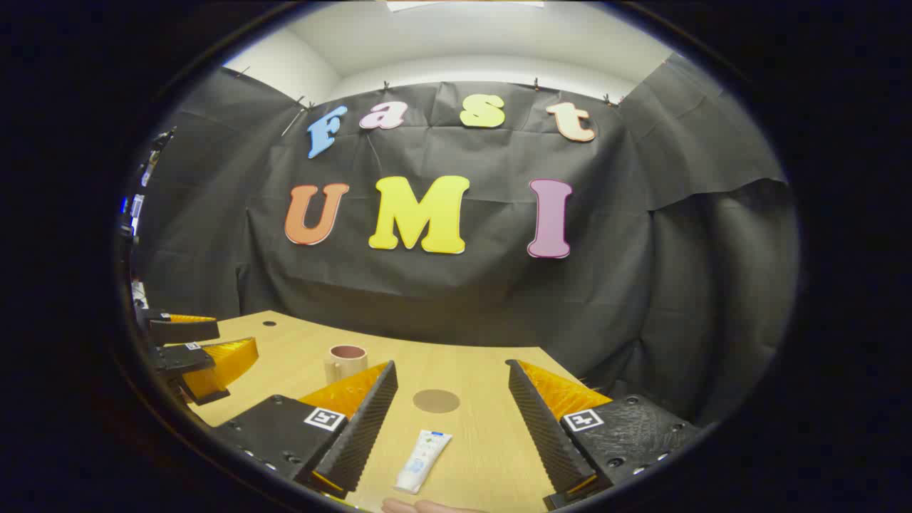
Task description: Put the toothbrush and toothpaste on the desktop into the cup, then pick up the cup and place it on the coaster on the desktop.
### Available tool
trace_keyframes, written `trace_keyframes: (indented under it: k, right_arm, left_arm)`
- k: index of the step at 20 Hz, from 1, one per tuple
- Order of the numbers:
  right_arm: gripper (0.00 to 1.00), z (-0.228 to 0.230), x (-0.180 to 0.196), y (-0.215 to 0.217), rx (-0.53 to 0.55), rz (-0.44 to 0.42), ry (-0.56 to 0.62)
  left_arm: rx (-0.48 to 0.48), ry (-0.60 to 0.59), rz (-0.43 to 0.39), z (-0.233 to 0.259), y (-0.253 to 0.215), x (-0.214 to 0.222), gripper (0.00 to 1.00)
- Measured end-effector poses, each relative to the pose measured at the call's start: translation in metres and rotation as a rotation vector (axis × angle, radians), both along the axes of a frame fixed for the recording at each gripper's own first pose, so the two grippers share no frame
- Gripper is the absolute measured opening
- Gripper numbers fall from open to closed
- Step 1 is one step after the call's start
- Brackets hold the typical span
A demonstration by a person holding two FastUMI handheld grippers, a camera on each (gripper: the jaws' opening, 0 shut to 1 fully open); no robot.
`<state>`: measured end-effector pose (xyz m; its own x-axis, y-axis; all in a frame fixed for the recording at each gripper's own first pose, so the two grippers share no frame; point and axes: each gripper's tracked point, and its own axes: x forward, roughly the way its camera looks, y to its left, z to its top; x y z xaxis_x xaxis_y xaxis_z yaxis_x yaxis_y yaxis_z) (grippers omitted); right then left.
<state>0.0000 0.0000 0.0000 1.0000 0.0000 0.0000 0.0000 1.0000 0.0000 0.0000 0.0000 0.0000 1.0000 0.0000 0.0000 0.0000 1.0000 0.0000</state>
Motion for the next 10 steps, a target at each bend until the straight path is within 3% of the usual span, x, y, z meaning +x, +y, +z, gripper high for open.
trace_keyframes:
  k: [5, 10]
  right_arm:
    - [0.98, -0.0038, 0.0021, -0.0019, 0.003, -0.005, 0.003]
    - [0.95, -0.0098, 0.0030, 0.0001, 0.001, 0.002, 0.008]
  left_arm:
    - [0.010, 0.001, -0.010, -0.0033, -0.0037, -0.0007, 1.00]
    - [0.013, -0.006, -0.010, -0.0042, -0.0049, 0.0016, 1.00]
